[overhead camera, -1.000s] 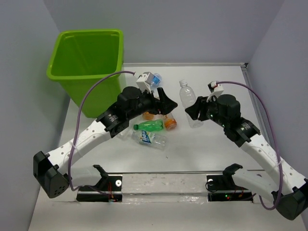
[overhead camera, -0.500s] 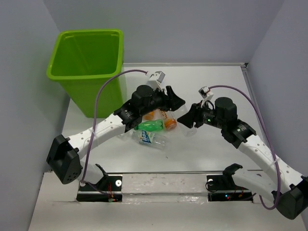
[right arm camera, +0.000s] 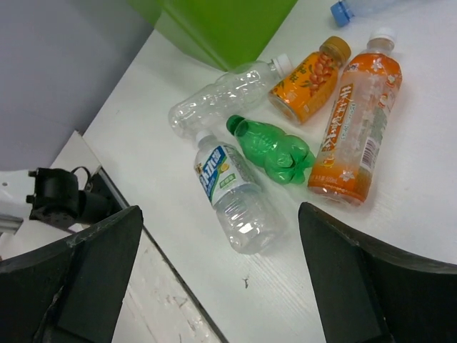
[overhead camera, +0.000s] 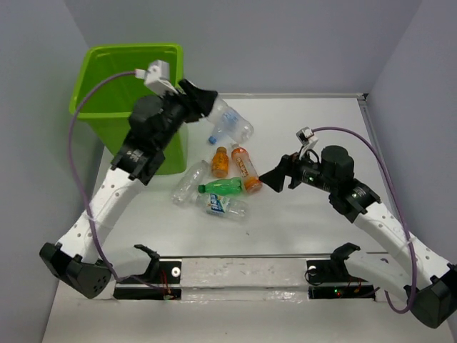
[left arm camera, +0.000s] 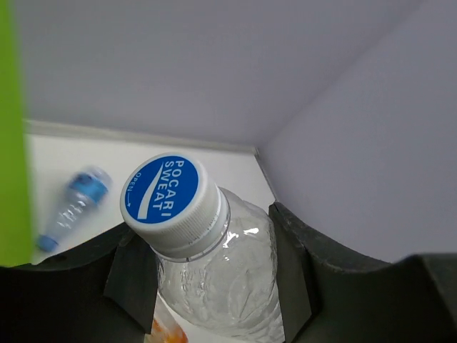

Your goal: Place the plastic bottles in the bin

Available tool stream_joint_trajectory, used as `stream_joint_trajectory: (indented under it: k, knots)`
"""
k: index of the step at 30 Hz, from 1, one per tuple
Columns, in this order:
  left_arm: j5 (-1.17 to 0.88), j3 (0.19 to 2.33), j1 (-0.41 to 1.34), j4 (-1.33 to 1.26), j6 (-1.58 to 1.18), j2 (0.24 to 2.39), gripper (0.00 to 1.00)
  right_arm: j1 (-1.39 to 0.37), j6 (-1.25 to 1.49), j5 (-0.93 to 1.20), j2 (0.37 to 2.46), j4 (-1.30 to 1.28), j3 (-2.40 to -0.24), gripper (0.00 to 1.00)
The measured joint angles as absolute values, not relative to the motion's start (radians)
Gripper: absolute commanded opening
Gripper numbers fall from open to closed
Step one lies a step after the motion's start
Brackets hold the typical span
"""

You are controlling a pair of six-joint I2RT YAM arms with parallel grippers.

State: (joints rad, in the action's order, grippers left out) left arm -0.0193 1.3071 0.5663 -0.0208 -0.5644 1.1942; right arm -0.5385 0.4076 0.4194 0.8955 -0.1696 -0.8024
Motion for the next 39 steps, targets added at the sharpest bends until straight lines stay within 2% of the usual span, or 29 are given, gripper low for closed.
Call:
stream_joint_trajectory:
  k: [3,9,13,16,19,20,21,26,31,34,35,37,38,39]
  knots:
    - [0.064,1.510,0.402,0.047,-0.542,1.176,0.26,-0.538,0.408,0.375,0.947,-0.150,-0.802,0.95]
    - [0.255,1.828,0.215,0.111,-0.484,1.208,0.28,-0.538,0.396,0.233,1.127,-0.148,-0.806,0.98]
    - [0.408,1.893,0.142,0.113,-0.432,1.242,0.30,-0.538,0.373,0.180,1.268,-0.149,-0.845,0.99]
    - [0.524,1.892,0.104,0.110,-0.385,1.293,0.35,-0.538,0.358,0.160,1.374,-0.149,-0.889,1.00]
    - [0.586,1.874,0.089,0.099,-0.347,1.364,0.72,-0.538,0.344,0.149,1.473,-0.148,-0.927,1.00]
    - [0.598,1.856,0.089,0.099,-0.338,1.398,0.93,-0.538,0.341,0.149,1.493,-0.149,-0.937,1.00]
    - [0.606,1.838,0.089,0.101,-0.331,1.423,0.99,-0.539,0.336,0.148,1.529,-0.148,-0.954,1.00]
    - [0.596,1.759,0.089,0.152,-0.316,1.529,0.99,-0.548,0.326,0.148,1.623,-0.145,-1.001,0.96]
    - [0.548,1.749,0.090,0.169,-0.325,1.508,0.99,-0.551,0.318,0.150,1.688,-0.139,-1.025,0.91]
    - [0.496,1.750,0.098,0.172,-0.336,1.453,0.99,-0.551,0.318,0.150,1.729,-0.126,-1.034,0.82]
    - [0.473,1.752,0.105,0.175,-0.339,1.423,0.99,-0.551,0.318,0.149,1.738,-0.126,-1.034,0.72]
    - [0.416,1.751,0.132,0.186,-0.348,1.366,0.99,-0.551,0.317,0.148,1.744,-0.126,-1.034,0.64]
    - [0.371,1.745,0.151,0.188,-0.355,1.330,0.99,-0.551,0.321,0.145,1.744,-0.126,-1.034,0.54]
    - [0.335,1.736,0.163,0.187,-0.360,1.304,0.99,-0.551,0.321,0.144,1.744,-0.125,-1.033,0.50]
